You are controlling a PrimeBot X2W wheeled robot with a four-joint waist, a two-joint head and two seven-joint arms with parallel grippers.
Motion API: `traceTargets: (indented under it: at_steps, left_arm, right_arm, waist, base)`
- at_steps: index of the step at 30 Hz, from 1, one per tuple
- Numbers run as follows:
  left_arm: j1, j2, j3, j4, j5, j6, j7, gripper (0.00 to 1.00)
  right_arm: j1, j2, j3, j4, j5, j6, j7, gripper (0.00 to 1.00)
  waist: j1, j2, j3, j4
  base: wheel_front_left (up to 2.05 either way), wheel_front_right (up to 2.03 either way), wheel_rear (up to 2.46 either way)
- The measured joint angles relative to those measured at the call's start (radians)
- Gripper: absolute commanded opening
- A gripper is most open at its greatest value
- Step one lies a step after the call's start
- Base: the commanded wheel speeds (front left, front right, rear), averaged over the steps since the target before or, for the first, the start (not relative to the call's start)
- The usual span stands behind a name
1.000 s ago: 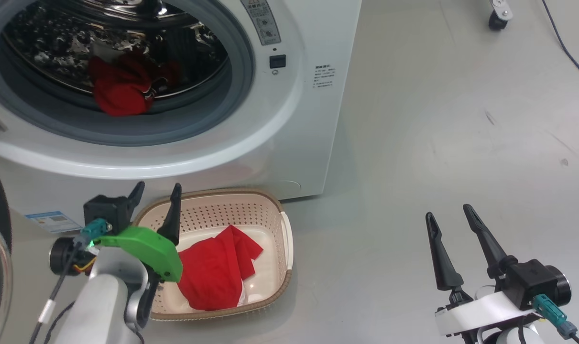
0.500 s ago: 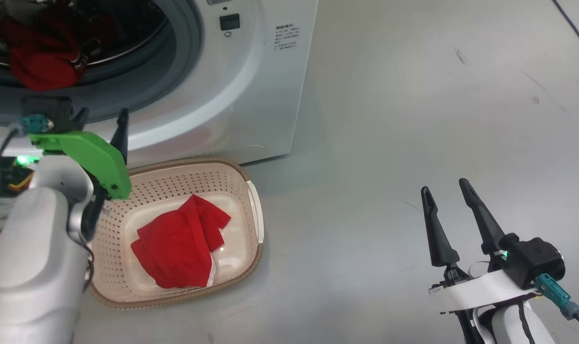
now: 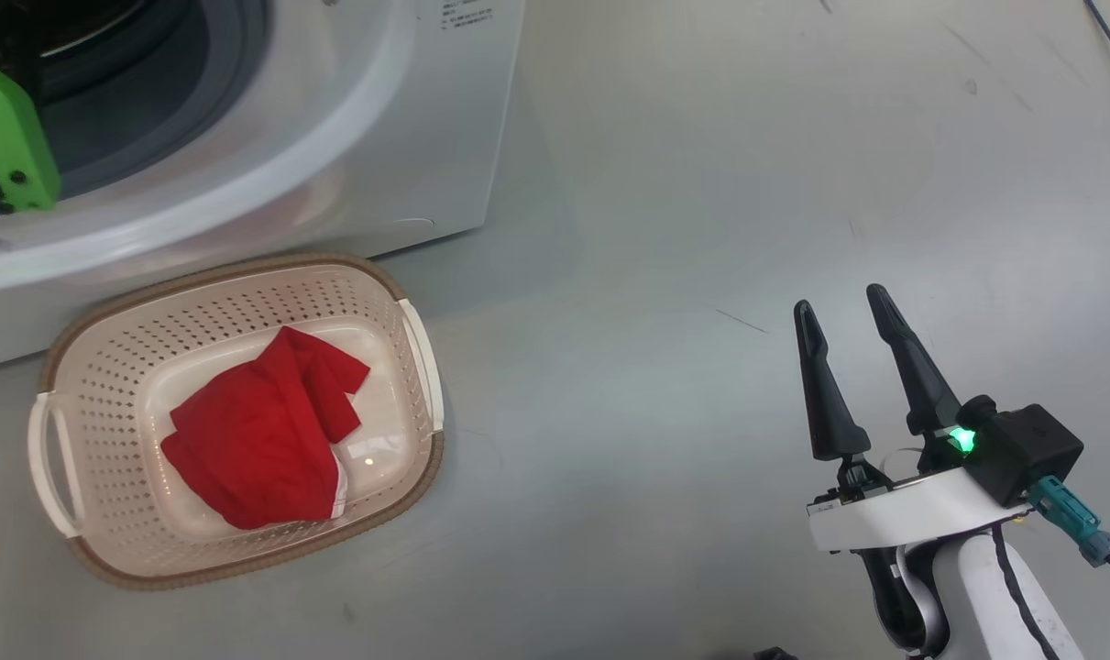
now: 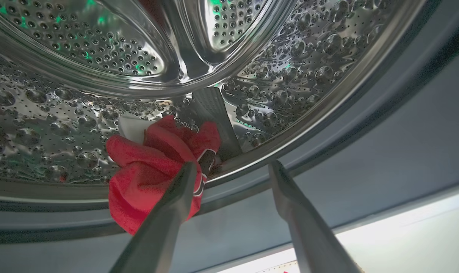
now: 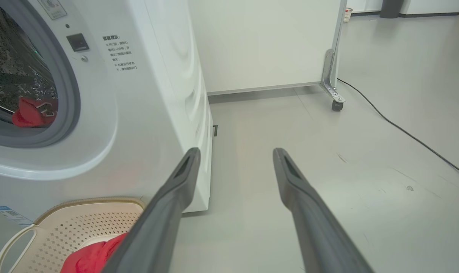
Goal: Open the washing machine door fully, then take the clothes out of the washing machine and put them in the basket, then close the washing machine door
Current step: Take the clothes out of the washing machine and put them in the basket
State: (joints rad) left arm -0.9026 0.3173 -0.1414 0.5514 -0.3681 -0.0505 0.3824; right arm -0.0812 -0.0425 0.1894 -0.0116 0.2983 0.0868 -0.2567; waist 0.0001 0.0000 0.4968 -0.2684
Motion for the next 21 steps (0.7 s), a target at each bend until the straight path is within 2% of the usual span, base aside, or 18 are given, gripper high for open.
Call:
traceTargets:
  at_steps: [8, 13, 21]
  left_arm:
    - [-0.103, 0.081, -0.024, 0.052, 0.054, -0.008, 0.115, 1.0]
    - [-0.144, 0.106, -0.015, 0.089, 0.054, -0.006, 0.164, 1.0]
    - [-0.203, 0.146, 0.004, 0.14, 0.083, 0.037, 0.232, 1.0]
  right_arm:
    - [-0.036, 0.001, 0.018, -0.005, 0.057, -0.01, 0.0, 1.0]
    - [-0.059, 0.002, 0.028, -0.007, 0.075, -0.012, 0.0, 1.0]
    - [-0.084, 0.002, 0.038, -0.01, 0.092, -0.02, 0.0, 1.0]
  waist:
    - [0.0, 0.0, 0.062, -0.051]
    - [0.0001, 0.0, 0.094, -0.078]
    - [0.0001, 0.0, 0.14, -0.111]
  base:
    - [0.0, 0.0, 0.0]
    - [0.0, 0.0, 0.0]
    - [0.0, 0.0, 0.0]
